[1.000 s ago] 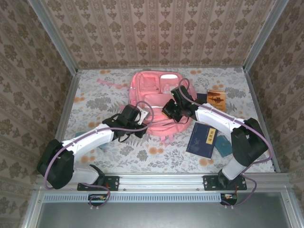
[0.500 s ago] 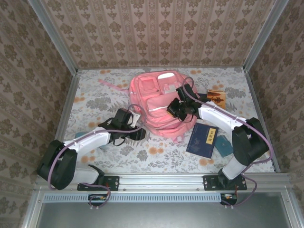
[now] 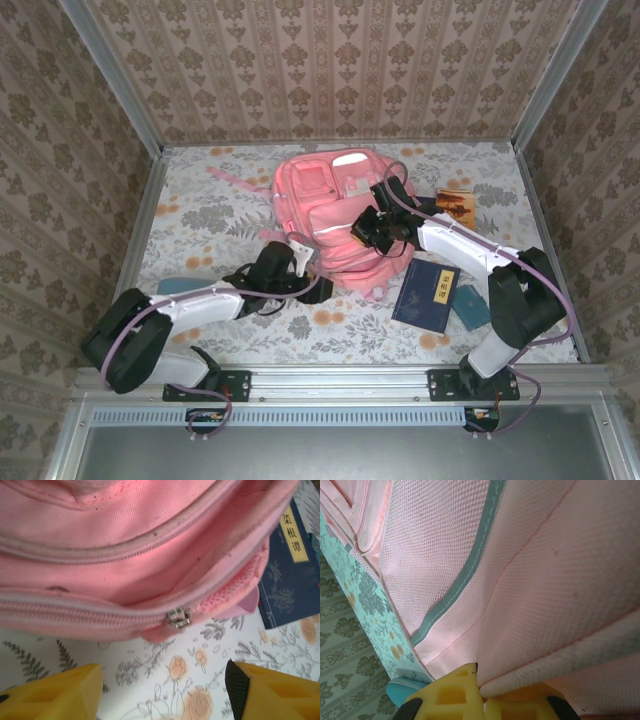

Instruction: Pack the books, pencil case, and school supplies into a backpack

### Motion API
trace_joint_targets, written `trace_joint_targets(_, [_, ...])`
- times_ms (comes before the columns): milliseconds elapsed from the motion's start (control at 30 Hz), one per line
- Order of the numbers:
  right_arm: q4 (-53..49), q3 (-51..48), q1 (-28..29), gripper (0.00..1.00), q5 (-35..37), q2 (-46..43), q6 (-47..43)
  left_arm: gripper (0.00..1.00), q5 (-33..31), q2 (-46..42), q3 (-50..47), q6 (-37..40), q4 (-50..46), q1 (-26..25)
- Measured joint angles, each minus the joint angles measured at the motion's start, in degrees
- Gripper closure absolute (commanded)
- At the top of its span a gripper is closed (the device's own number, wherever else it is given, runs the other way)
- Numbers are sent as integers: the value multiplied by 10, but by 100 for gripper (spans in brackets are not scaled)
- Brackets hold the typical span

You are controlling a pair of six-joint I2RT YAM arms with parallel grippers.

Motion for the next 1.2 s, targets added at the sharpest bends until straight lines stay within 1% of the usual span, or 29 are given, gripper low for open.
trace_joint_targets(200, [0, 0, 0, 100, -2, 0, 2, 52, -17, 68, 20, -17, 41, -2])
trace_joint_targets(267, [0, 0, 0, 100, -2, 0, 2, 54, -17, 82, 26, -17, 50, -6])
trace_joint_targets(400, [0, 0, 0, 100, -2, 0, 2, 54, -15, 92, 28, -17, 71, -13])
trace_joint_targets(467, [0, 0, 0, 100, -1, 0, 2, 54, -15, 93, 28, -17, 75, -15])
trace_joint_targets(533, [0, 0, 0, 100, -1, 0, 2, 58, -15, 93, 28, -17, 79, -15])
trace_joint_targets(567, [1, 0, 0, 100, -1, 0, 2, 61, -17, 93, 28, -17, 81, -15])
trace_joint_targets(667, [1, 0, 0, 100, -1, 0, 2, 74, -19, 93, 27, -16, 87, -15])
trace_joint_targets(800, [1, 0, 0, 100, -1, 0, 2, 85, -19, 93, 26, -10, 94, -16])
trace_joint_targets(1000, [1, 0, 0, 100, -1, 0, 2, 90, -17, 90, 17, -3, 102, -19])
trace_joint_targets(1200, [1, 0, 0, 100, -1, 0, 2, 95, -11, 53, -5, 16, 106, -19])
